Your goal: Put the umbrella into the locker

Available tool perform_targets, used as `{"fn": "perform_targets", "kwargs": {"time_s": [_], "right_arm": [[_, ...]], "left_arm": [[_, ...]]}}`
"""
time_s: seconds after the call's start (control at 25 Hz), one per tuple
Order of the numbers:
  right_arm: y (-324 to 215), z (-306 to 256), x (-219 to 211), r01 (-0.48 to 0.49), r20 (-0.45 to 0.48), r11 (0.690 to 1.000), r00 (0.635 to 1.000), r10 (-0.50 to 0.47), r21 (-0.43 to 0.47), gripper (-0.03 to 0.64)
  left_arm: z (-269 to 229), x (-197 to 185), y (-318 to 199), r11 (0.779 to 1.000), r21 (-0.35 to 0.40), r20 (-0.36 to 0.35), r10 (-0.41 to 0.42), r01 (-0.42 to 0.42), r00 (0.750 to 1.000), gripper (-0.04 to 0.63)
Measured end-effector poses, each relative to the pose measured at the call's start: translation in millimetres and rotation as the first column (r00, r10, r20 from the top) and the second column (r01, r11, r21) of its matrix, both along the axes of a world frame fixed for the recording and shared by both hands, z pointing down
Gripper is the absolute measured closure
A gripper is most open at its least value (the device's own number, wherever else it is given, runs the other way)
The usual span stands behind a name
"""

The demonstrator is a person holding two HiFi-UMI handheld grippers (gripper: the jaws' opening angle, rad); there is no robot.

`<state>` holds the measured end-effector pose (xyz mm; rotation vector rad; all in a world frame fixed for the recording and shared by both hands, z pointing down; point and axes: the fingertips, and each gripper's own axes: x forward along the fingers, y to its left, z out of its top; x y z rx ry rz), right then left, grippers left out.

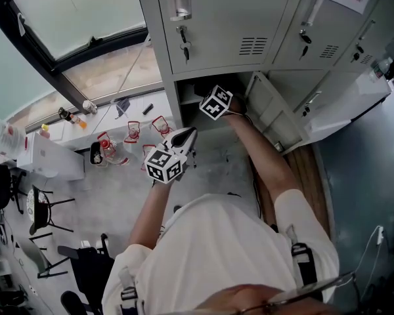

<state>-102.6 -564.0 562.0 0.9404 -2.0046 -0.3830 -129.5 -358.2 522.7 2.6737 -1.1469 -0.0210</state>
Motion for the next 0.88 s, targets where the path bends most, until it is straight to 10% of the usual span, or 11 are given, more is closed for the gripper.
{"fn": "perform_targets", "kwargs": {"time_s": [0.88], "right_arm": [[19, -29, 19, -0.104, 0.137, 0.97, 0.988, 0.075, 0.221, 0.324]], "left_arm": [[12, 1, 6, 1.0, -0.028, 0.003, -0.01, 0.01, 1.0, 0.591]]}}
